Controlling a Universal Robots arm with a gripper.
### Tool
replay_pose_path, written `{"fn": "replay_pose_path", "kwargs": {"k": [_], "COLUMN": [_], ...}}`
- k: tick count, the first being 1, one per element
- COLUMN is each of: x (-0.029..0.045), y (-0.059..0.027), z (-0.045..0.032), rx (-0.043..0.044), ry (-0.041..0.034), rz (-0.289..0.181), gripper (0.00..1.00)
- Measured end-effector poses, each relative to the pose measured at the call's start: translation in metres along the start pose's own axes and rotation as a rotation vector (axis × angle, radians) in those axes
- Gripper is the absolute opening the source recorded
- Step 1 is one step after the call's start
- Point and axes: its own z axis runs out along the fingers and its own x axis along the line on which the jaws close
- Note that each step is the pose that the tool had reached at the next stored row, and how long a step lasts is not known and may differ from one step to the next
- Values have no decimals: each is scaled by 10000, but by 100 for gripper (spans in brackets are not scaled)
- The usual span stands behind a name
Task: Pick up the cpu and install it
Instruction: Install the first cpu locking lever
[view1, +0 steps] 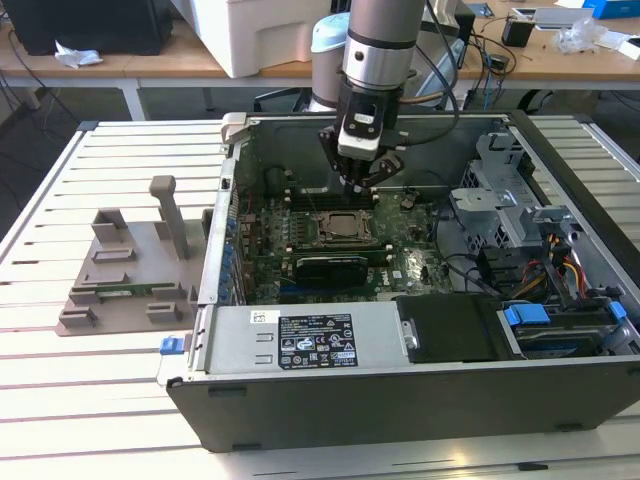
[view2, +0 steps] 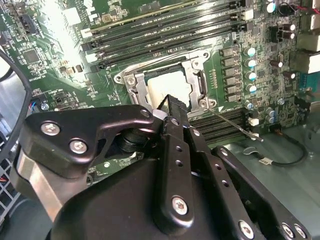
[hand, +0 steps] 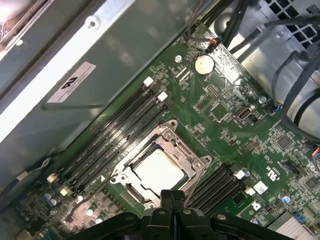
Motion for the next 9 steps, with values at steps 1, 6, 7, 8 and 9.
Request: {"fn": "replay_pose_path", "kwargs": {"k": [1,6,7,8,9], "x": [0,0,0,0,0], "y": [0,0,0,0,0], "z": [0,0,0,0,0], "rx": [4,19,22,24,27], "ry": [-16,-65,-76,-85,-98], "rz": [-169,-704,-825,-919,-1049], "gripper": [11,11,11,11,11]}}
